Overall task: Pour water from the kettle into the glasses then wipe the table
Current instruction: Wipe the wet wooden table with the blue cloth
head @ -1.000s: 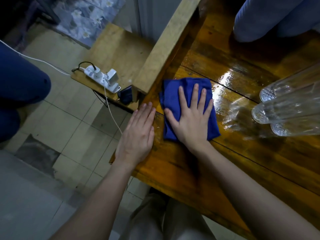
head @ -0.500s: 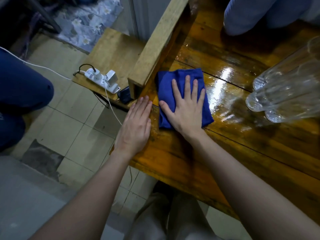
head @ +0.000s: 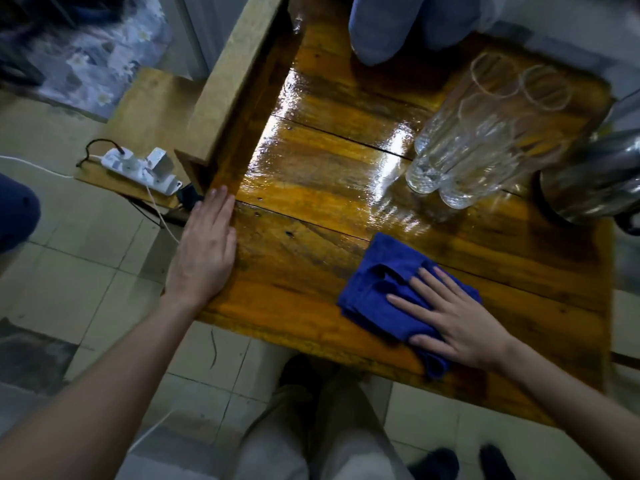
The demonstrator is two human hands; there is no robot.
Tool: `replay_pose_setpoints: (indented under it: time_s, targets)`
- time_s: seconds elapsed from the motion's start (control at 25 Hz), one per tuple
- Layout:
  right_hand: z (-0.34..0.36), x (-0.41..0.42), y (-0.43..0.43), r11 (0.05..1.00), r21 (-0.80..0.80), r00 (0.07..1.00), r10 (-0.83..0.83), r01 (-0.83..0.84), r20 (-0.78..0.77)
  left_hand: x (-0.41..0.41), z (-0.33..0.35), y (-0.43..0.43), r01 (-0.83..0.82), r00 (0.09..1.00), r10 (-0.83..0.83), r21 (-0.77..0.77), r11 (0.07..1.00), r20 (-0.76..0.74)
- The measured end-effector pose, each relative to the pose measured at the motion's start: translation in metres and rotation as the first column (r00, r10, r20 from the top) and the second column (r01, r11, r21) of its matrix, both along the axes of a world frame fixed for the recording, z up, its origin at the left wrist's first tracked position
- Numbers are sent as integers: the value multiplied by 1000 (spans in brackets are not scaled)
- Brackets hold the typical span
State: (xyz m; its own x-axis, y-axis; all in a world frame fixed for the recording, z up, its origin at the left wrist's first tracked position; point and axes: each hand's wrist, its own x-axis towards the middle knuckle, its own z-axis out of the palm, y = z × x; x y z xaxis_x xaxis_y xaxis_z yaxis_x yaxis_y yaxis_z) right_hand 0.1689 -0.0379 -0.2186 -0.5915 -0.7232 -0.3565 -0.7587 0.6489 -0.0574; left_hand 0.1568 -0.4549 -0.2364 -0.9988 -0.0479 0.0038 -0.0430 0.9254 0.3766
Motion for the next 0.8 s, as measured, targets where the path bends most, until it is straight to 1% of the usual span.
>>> replay_pose_setpoints:
  time_s: [0.2, 0.32, 0.4, 0.48, 0.6, 0.72, 0.8]
  targets:
    - [5, -1, 6, 1000, 21, 999, 3, -4, 40, -1, -1, 1, 8, 1000, -8, -16, 1000, -11]
    - [5, -10, -22, 998, -17, 998, 54, -54, 41, -2, -2, -1, 11, 1000, -11, -11, 1000, -12]
    - [1, -19, -44, 998, -53, 999, 47, -46, 27, -2, -1, -1, 15, 1000, -15, -19, 1000, -3]
    - [-3, -30, -57, 996, -84, 1000, -25, 27, 15, -3, -2, -1, 20, 1000, -20, -27, 999, -2]
    - [-6, -37, -67, 975, -112, 981, -193, 191, -2, -4, -3, -1, 18, 1000, -18, -16, 1000, -1]
    - [-11, -63, -99, 919, -150, 925, -377, 366, -55, -3, -4, -3, 10, 1000, -10, -21, 1000, 1]
    - [-14, -89, -126, 875, -172, 882, -468, 453, -59, -3, -4, -2, 11, 1000, -11, -20, 1000, -2]
